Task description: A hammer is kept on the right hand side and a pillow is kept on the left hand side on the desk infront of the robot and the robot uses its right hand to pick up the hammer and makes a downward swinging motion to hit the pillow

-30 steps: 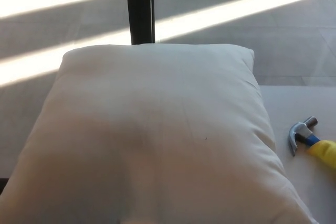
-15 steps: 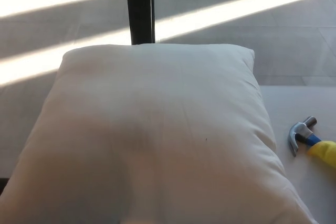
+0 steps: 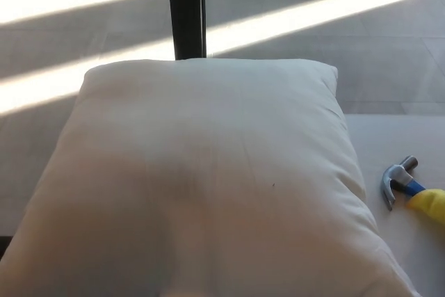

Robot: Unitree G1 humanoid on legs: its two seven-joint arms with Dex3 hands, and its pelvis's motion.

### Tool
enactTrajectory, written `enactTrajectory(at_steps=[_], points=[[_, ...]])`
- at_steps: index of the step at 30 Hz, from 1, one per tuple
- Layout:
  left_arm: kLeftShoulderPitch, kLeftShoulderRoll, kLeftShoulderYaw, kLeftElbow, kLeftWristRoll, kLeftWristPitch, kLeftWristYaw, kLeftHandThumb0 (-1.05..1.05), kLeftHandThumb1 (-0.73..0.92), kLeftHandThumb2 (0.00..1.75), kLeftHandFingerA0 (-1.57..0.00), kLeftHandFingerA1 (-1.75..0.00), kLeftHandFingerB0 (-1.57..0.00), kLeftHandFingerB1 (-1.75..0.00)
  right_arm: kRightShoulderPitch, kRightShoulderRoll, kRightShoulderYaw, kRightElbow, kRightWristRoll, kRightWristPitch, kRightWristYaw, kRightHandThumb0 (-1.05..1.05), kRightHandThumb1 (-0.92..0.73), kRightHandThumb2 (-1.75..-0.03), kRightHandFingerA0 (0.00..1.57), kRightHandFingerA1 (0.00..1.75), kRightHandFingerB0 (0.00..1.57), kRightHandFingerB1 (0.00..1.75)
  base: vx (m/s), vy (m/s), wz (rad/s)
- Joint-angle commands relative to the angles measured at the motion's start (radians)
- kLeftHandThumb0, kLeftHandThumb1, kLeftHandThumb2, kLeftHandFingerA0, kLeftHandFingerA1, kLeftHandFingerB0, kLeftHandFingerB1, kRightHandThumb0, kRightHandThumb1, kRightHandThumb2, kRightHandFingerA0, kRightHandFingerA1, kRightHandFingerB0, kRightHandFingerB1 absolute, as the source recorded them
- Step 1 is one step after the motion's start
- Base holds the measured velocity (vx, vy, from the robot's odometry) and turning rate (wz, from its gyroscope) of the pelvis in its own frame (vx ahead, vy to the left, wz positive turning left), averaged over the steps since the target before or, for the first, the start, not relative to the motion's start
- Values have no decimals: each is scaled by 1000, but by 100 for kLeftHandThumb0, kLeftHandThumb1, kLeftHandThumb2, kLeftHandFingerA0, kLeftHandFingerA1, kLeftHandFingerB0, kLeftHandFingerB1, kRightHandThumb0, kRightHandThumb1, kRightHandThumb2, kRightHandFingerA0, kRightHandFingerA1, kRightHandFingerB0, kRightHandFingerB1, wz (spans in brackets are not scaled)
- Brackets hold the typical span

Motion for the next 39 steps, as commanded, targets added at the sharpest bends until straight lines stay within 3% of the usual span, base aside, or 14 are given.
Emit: enactTrajectory(at_steps=[1, 2, 4, 8, 9, 10, 12, 14, 15, 25, 30, 31, 32, 39], points=[[1, 21, -7, 12, 10, -24, -11, -62, 74, 62, -53, -57, -50, -43, 136, 59, 6, 46, 24, -75, -16, -32, -81, -67, 70, 138, 68, 70, 0, 0, 0], [1, 21, -14, 12, 19, -31, 4, -64, 74, 62, -58, -57, -52, -42, 135, 56, 10, 41, 16, -75, -20, -43, -67, -87, 87, 134, 64, 77, 0, 0, 0], [2, 21, -17, 9, 21, -34, 8, -65, 73, 62, -56, -57, -52, -42, 138, 58, -7, 37, 34, -84, -13, -29, -79, -67, 73, 148, 64, 70, 0, 0, 0], [1, 26, -9, 11, 7, -25, -11, -62, 73, 62, -55, -58, -51, -43, 137, 59, -117, -13, 132, -141, 38, -24, -75, -69, 88, 156, 74, 69, 0, 0, 0], [1, 27, -11, 11, 10, -30, -4, -61, 73, 62, -56, -57, -51, -43, 134, 49, -137, -58, 140, -112, 74, -22, -80, -71, 98, 173, 64, 130, 0, 0, 0], [2, 28, -10, 11, 10, -30, -4, -61, 73, 62, -56, -57, -51, -43, 136, 53, -142, -60, 136, -112, 76, -22, -80, -71, 98, 173, 64, 130, 0, 0, 0], [5, 33, -14, 10, 15, -30, -3, -63, 72, 62, -55, -57, -51, -43, 144, 40, -185, -108, 180, -121, 111, -25, -64, -106, 133, 148, 94, 127, 0, 0, 0], [6, 35, -13, 9, 14, -29, -2, -62, 72, 62, -54, -58, -52, -44, 152, 27, -226, -141, 218, -125, 152, -26, -60, -107, 124, 139, 83, 115, 0, 0, 0], [9, 36, -13, 7, 13, -28, -4, -63, 73, 62, -52, -58, -50, -44, 153, 7, -249, -161, 235, -123, 180, -20, -65, -97, 95, 175, 67, 149, 0, 0, 0], [19, 40, -10, 12, 10, -25, -12, -61, 73, 62, -53, -57, -53, -44, 171, -17, -328, -190, 263, -173, 216, -15, -58, -99, 104, 172, 70, 141, 0, 0, 0], [16, 39, -9, 7, 6, -15, -4, -62, 72, 61, -54, -59, -54, -44, 177, -20, -327, -219, 238, -170, 206, -23, -60, -94, 86, 175, 68, 141, 0, 0, 0], [16, 40, -11, 9, 8, -18, -5, -63, 71, 61, -54, -58, -54, -44, 177, -20, -328, -224, 239, -168, 209, -21, -60, -99, 107, 175, 67, 142, 0, 0, 0], [16, 40, -15, 9, 13, -20, -3, -63, 72, 62, -55, -57, -53, -43, 178, -20, -329, -222, 238, -174, 204, -23, -59, -98, 87, 175, 67, 151, 0, 0, 0], [21, 34, -10, 13, 8, -27, 4, -63, 71, 61, -57, -58, -54, -43, 153, -15, -337, -200, 239, -219, 167, -25, -59, -101, 87, 175, 72, 150, 0, 0, 0]])
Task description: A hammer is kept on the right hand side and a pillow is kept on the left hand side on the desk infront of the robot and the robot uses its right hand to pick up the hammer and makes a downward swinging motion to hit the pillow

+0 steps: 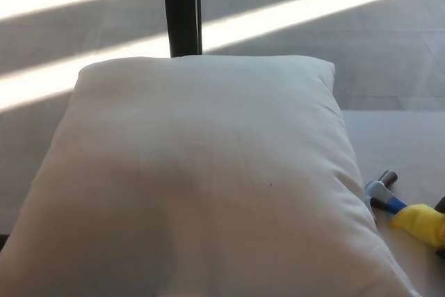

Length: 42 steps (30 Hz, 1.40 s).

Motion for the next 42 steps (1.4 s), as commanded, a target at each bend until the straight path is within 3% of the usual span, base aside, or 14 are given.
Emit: enactTrajectory(at_steps=[1, 9, 11, 14, 19, 24, 25, 26, 27, 35, 37, 38, 39, 42], points=[[10, 11, 2, 1, 3, -22, 10, -62, 72, 61, -56, -58, -53, -44, -11, -6, -22, 34, 31, -70, -12, -25, -55, -109, 91, 175, 77, 150, 0, 0, 0], [16, 7, 5, 11, 1, -30, 5, -62, 72, 62, -54, -55, -50, -43, -52, -1, -78, -8, 50, 8, 1, -21, -51, -109, 87, 175, 74, 162, 0, 0, 0], [20, 7, 1, 7, 4, -34, 3, -62, 73, 62, -54, -56, -51, -43, -64, -3, -85, -7, 52, 18, 1, -20, -49, -113, 86, 175, 77, 158, 0, 0, 0], [19, 7, 8, 10, -3, -32, -3, -61, 74, 62, -54, -56, -50, -44, -84, -9, -106, -6, 61, 23, -9, -21, -54, -102, 85, 175, 74, 152, 0, 0, 0], [22, 3, 16, 11, -9, -23, 9, -62, 72, 61, -55, -58, -52, -45, -104, -9, -159, -5, 88, 36, -17, -18, -49, -115, 95, 172, 78, 145, 0, 0, 0], [27, 1, 12, 9, -2, -37, -1, -61, 74, 62, -54, -57, -50, -44, -98, -23, -170, -28, 81, 26, -10, -21, -47, -118, 90, 173, 83, 152, 0, 0, 0], [28, 0, 16, 6, -7, -33, 0, -61, 73, 62, -53, -59, -51, -45, -97, -24, -173, -32, 84, 24, -7, -26, -47, -114, 119, 135, 103, 123, 0, 0, 0], [27, 0, 20, 4, -11, -26, 2, -61, 73, 62, -53, -59, -51, -45, -95, -24, -177, -36, 88, 23, -4, -26, -47, -114, 119, 135, 103, 123, 0, 0, 0], [32, -1, 20, 2, -11, -31, -2, -62, 72, 62, -53, -58, -51, -45, -95, -19, -185, -44, 94, 27, -7, -19, -47, -113, 90, 173, 82, 156, 0, 0, 0], [32, -1, 27, 16, -13, -33, -2, -62, 72, 61, -56, -56, -51, -43, -93, -6, -203, -70, 109, 34, -7, -19, -46, -120, 91, 175, 81, 155, 0, 0, 0], [36, 0, 24, 8, -11, -32, -12, -62, 73, 62, -53, -55, -49, -43, -103, -1, -207, -86, 116, 56, -1, -20, -51, -114, 89, 175, 79, 153, 0, 0, 0], [39, 0, 15, 9, 1, -48, -8, -63, 74, 62, -53, -54, -50, -43, -103, 8, -220, -93, 132, 39, -11, -23, -48, -114, 119, 137, 100, 122, 0, 0, 0], [38, 0, 15, 10, 0, -46, -8, -63, 74, 62, -53, -54, -50, -43, -103, 8, -218, -104, 127, 50, -9, -19, -48, -120, 92, 175, 82, 152, 0, 0, 0], [38, -2, 20, 11, -6, -46, -8, -63, 73, 62, -54, -53, -49, -43, -116, 31, -237, -118, 147, 86, -10, -17, -48, -116, 92, 175, 81, 156, 0, 0, 0]])
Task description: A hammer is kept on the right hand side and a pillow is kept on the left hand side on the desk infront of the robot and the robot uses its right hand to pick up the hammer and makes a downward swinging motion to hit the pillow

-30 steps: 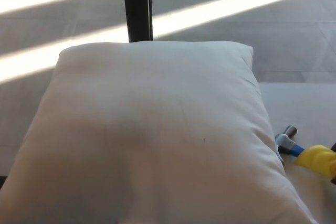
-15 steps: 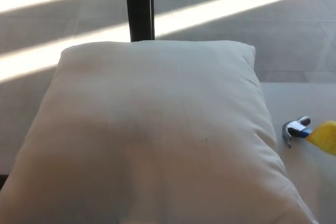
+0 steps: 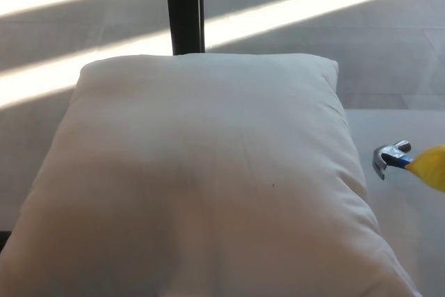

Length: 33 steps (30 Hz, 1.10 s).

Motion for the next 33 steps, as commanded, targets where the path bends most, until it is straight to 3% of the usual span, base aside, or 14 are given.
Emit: enactTrajectory(at_steps=[1, 2, 3, 4, 6, 7, 10, 11, 12, 14, 16, 18, 32, 33], points=[[8, 0, 2, 1, -1, -25, -7, -64, 73, 62, -53, -55, -50, -43, -33, 32, -55, -39, 79, 48, -8, -21, -47, -117, 122, 139, 105, 127, 0, 0, 0], [10, 0, 0, -3, 0, -26, -10, -64, 74, 62, -52, -53, -49, -42, -37, 46, -70, -47, 94, 69, -11, -15, -46, -122, 92, 175, 84, 156, 0, 0, 0], [15, -3, 0, -3, -1, -31, -16, -64, 74, 62, -52, -54, -48, -42, -42, 63, -91, -51, 117, 85, -8, -15, -48, -121, 91, 175, 83, 156, 0, 0, 0], [15, -2, -4, -3, 4, -32, -12, -64, 74, 62, -53, -54, -48, -42, -45, 77, -109, -58, 140, 94, -3, -19, -49, -116, 121, 139, 104, 127, 0, 0, 0], [13, -9, 6, -2, -8, -20, -4, -62, 72, 62, -55, -57, -51, -44, -60, 124, -182, -66, 227, 138, 10, -19, -50, -119, 122, 144, 104, 131, 0, 0, 0], [12, -9, 8, -2, -10, -16, -5, -62, 73, 62, -54, -58, -50, -44, -70, 145, -214, -74, 265, 181, 18, -19, -50, -125, 94, 175, 79, 164, 0, 0, 0], [14, -11, 12, -2, -13, -13, -4, -61, 73, 62, -54, -59, -50, -44, -80, 184, -254, -107, 295, 247, 17, -22, -51, -125, 99, 175, 81, 165, 0, 0, 0], [16, -10, 3, -1, -3, -23, -3, -61, 74, 62, -54, -58, -50, -44, -83, 224, -302, -145, 365, 298, 27, -20, -59, -122, 100, 175, 72, 175, 0, 0, 0], [16, -12, 5, -1, -5, -21, -5, -61, 74, 62, -53, -58, -50, -44, -90, 242, -325, -157, 387, 332, 18, -22, -62, -111, 101, 175, 70, 175, 0, 0, 0], [17, -13, 4, 0, -3, -25, -1, -61, 75, 62, -55, -59, -50, -44, -114, 284, -362, -193, 434, 407, 11, -23, -66, -117, 96, 175, 66, 175, 0, 0, 0], [21, -15, 4, 0, -3, -28, -3, -61, 76, 62, -55, -58, -49, -43, -130, 308, -386, -202, 452, 430, -1, -23, -62, -121, 96, 175, 66, 175, 0, 0, 0], [24, -16, 5, 0, -3, -30, -2, -62, 74, 62, -54, -58, -50, -43, -142, 329, -409, -222, 471, 452, -11, -21, -71, -109, 95, 175, 64, 175, 0, 0, 0], [35, -24, 12, 1, -14, -21, -19, -63, 75, 62, -49, -60, -46, -46, -296, 429, -463, -349, 539, 577, -25, -25, -73, -103, 99, 175, 66, 175, 0, 0, 0], [36, -24, 8, 0, -9, -23, -15, -63, 76, 62, -52, -58, -45, -43, -305, 434, -463, -355, 544, 583, -21, -29, -79, -88, 102, 175, 63, 175, 0, 0, 0]])
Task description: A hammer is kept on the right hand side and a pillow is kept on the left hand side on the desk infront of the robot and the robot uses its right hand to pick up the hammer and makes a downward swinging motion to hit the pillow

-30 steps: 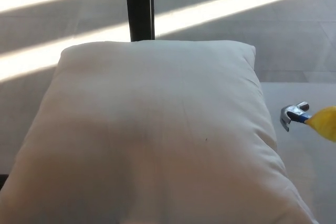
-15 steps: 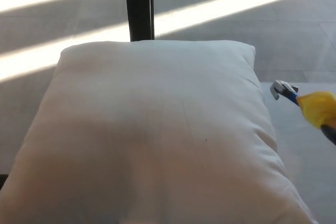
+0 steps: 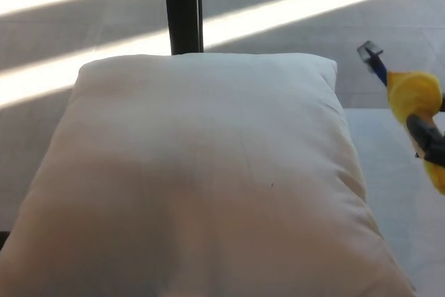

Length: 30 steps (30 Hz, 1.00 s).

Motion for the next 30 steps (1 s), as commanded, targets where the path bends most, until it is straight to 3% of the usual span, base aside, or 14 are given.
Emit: enactTrajectory(at_steps=[1, 3, 6, 10, 11, 12, 25, 26, 30], points=[[16, 3, 3, -1, -2, -21, -6, -63, 76, 62, -52, -58, -45, -43, -145, 44, -51, -125, 196, 164, -26, -29, -79, -88, 102, 175, 63, 175, 0, 0, 0], [16, 4, 9, -2, -8, -18, -4, -63, 75, 62, -52, -61, -47, -46, -178, 54, -33, -156, 190, 212, -36, -28, -69, -103, 103, 175, 67, 175, 0, 0, 0], [15, 8, 7, -1, -5, -20, -2, -63, 75, 62, -53, -62, -49, -47, -218, 69, -30, -176, 209, 250, -41, -28, -67, -105, 102, 175, 60, 175, 0, 0, 0], [16, 14, 8, -4, -5, -19, 6, -63, 75, 62, -55, -62, -49, -46, -273, 86, -36, -199, 245, 324, -47, -29, -64, -111, 102, 175, 68, 175, 0, 0, 0], [20, 16, 10, -3, -6, -19, 0, -63, 59, 99, -53, -69, -43, -58, -282, 88, -36, -204, 255, 340, -40, -29, -64, -112, 102, 175, 68, 175, 0, 0, 0], [22, 16, 11, -4, -8, -19, 1, -62, 75, 62, -55, -63, -50, -46, -286, 87, -33, -209, 261, 350, -31, -30, -64, -116, 101, 175, 66, 175, 0, 0, 0], [37, 19, 2, -1, 7, -39, 4, -64, 75, 62, -55, -59, -49, -46, -315, 43, -13, -273, 322, 579, 1, -30, -61, -123, 102, 175, 69, 175, 0, 0, 0], [37, 20, 5, -2, 3, -34, 0, -64, 75, 63, -55, -62, -49, -46, -312, 42, -14, -277, 325, 598, 0, -30, -69, -113, 102, 175, 65, 175, 0, 0, 0], [35, 26, 7, -5, 2, -30, 8, -64, 75, 63, -57, -61, -51, -46, -275, -6, 38, -293, 306, 684, 32, -31, -67, -114, 100, 175, 63, 175, 0, 0, 0]])
